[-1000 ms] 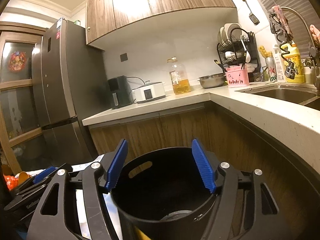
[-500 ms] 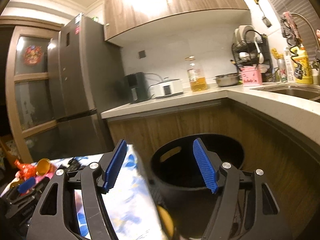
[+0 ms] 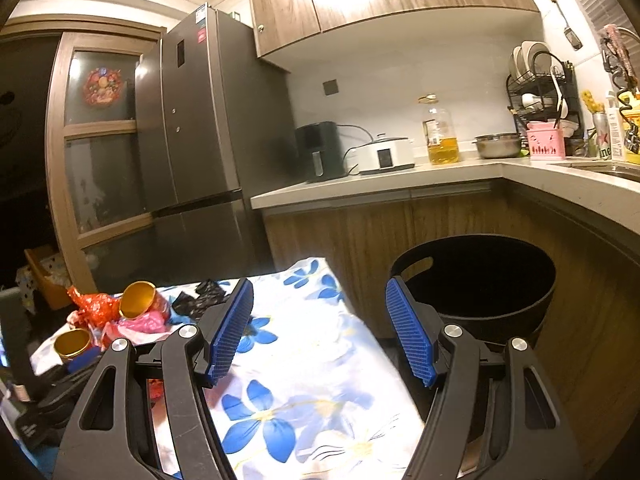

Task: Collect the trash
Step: 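Move both tools back toward the trash on the table, then grasp the red snack bag with the left gripper while the right gripper grasps the lilac bag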

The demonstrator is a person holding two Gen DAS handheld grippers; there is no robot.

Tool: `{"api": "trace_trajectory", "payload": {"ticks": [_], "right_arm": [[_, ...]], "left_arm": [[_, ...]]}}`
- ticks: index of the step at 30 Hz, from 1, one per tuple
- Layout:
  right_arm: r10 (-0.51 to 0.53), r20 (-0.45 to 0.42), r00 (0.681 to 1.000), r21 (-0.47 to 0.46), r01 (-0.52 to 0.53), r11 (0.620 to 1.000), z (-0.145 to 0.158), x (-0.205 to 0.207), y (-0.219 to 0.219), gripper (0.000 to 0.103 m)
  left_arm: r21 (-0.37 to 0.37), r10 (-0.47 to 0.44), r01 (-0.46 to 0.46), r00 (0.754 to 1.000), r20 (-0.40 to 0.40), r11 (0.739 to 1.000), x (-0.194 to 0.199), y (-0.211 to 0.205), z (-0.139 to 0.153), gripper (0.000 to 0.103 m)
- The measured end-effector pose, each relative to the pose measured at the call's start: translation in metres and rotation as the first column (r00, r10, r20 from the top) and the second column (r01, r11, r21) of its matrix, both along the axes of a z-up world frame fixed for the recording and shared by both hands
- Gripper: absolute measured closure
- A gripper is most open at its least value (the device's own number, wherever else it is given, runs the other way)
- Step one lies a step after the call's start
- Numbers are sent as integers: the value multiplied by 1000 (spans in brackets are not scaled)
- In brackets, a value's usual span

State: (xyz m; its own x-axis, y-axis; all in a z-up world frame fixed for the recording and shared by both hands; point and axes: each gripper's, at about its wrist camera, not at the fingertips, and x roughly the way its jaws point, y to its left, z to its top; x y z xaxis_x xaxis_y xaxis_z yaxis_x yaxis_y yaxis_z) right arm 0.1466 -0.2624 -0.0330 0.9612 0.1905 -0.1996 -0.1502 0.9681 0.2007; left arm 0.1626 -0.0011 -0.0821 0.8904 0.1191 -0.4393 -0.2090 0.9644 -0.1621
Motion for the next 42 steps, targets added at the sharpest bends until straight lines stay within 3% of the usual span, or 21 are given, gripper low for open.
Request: {"api": "trace_trajectory", "payload": {"ticks": [4,6,12,19,24,30,37,42], "right_arm": [[19,-13,1000,-6,-19,1000,-3,2,10,35],[28,-17,999,-13,-29,1000,-4,2,15,35],[49,-26,998,-21,-50,999,-8,1,23,35],[65,-33,997,-29,-66,997,-11,-2,33,35],[100,-51,994,-28,-101,995,-16,-1,51,35],[162,-97,982,-41,-167,985,-31,7,86,35],[234,-177,956,-69,-249,966,-55,27,138,35],[275,-277,921,-68,-305,950,-73,47,162,44]], "left_arm": [[-44,-50,47,997,-57,998,8,3,-12,77],[-47,-80,77,994,-70,996,9,2,-16,93],[-33,-133,131,989,-57,991,2,-4,-18,102],[-64,-140,146,987,79,987,-35,6,20,103],[-71,-72,86,982,174,994,-66,27,46,103],[-95,12,6,982,188,995,-87,56,50,103],[-105,49,-28,979,198,994,-99,81,52,103],[-124,51,-28,981,188,992,-100,91,48,103]]}}
